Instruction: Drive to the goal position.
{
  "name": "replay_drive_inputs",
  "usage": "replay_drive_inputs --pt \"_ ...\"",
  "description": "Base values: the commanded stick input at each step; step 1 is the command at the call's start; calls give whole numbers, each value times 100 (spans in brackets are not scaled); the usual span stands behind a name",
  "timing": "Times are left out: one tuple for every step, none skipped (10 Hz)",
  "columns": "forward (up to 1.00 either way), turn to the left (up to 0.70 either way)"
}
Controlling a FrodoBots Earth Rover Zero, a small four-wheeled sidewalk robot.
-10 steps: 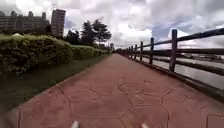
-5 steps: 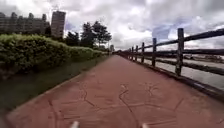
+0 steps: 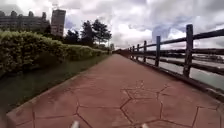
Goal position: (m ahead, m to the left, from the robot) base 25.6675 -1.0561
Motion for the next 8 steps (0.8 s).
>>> replay_drive_inputs --pt "70 0" --pt "70 0" --pt "70 0" --pt "70 -32" --pt "70 -16" --pt "70 -3" --pt "70 0" --pt "70 0"
